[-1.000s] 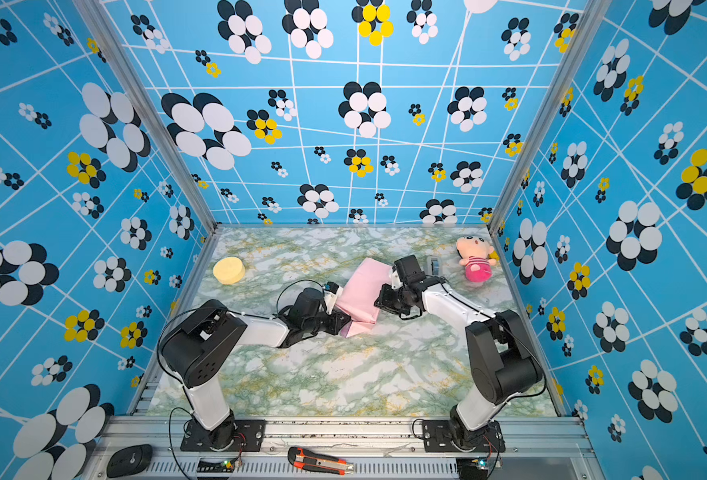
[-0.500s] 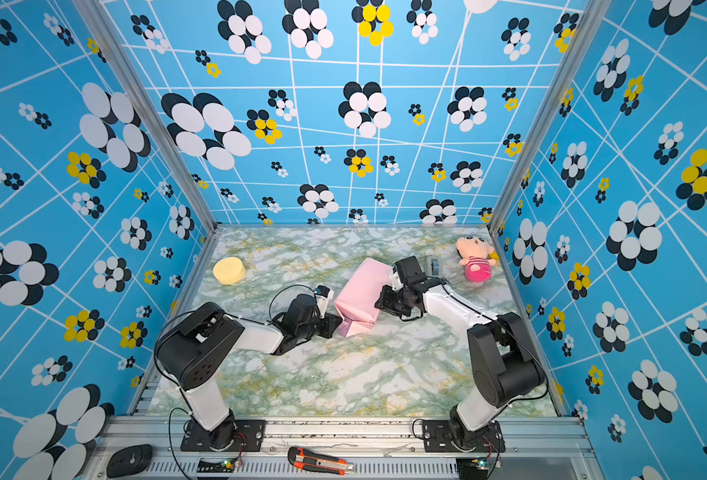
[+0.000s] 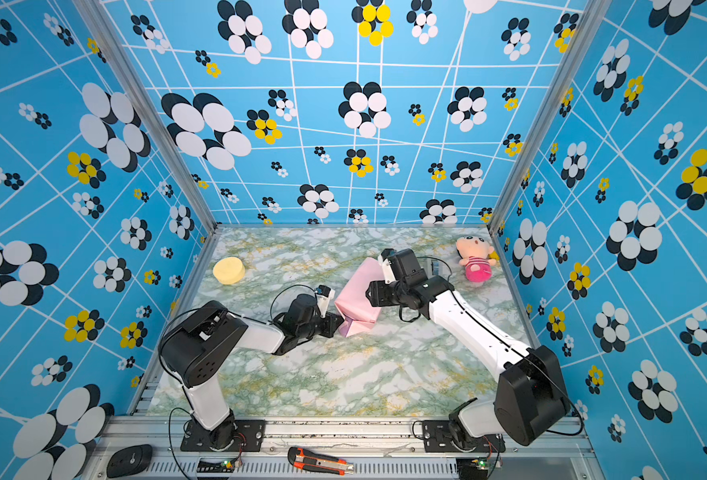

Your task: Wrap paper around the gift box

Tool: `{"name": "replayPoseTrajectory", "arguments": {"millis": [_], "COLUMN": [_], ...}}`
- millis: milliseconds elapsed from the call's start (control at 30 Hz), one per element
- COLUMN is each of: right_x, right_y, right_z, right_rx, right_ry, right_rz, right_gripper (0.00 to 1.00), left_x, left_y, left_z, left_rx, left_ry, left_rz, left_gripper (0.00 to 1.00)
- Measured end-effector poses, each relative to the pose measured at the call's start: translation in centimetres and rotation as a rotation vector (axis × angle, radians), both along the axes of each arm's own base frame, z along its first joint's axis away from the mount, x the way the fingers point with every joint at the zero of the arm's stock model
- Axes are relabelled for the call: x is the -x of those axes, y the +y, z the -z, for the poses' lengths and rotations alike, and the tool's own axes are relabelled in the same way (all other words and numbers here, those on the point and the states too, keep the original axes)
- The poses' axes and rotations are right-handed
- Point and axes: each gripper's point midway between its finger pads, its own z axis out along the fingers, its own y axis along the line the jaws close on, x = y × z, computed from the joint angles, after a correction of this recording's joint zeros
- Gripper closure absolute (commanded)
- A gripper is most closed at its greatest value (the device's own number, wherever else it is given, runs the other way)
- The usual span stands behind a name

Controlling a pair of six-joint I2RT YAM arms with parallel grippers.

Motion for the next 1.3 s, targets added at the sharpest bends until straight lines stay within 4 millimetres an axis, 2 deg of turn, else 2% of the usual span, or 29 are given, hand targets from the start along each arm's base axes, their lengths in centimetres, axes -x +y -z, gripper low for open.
{"name": "replayPoseTrajectory", "arguments": {"millis": [100, 167, 233, 467, 833, 1300], "right_x": [1.0, 1.7, 1.9, 1.9, -0.3, -2.7], "right_y": [3.0, 4.5, 5.3, 5.1, 7.2, 6.9], "right_z": [-0.3, 0.6, 1.6, 5.5, 7.0, 9.3], "right_rx": [0.113, 0.197, 0.257, 0.432, 0.518, 0.659], "right_ry": [-0.109, -0.166, -0.218, -0.383, -0.557, -0.638], "right_rz": [-0.178, -0.298, -0.385, -0.609, -0.747, -0.747], "right_gripper": [0.25, 0.24, 0.22, 0.22, 0.22, 0.23], "left_x": [-0.1, -0.1, -0.2, -0.4, -0.8, -1.0], "left_y": [-0.2, -0.4, -0.5, -1.0, -1.2, -1.1], "left_z": [-0.3, -0.5, -0.7, -0.4, -1.1, -0.8], "left_rx": [0.013, 0.022, 0.030, 0.058, 0.116, 0.141], "left_ry": [-0.008, -0.016, -0.024, -0.034, -0.056, -0.053], "left_rz": [0.007, 0.010, 0.014, 0.028, 0.033, 0.042], "left_gripper": [0.85, 0.85, 0.85, 0.85, 0.84, 0.84]}}
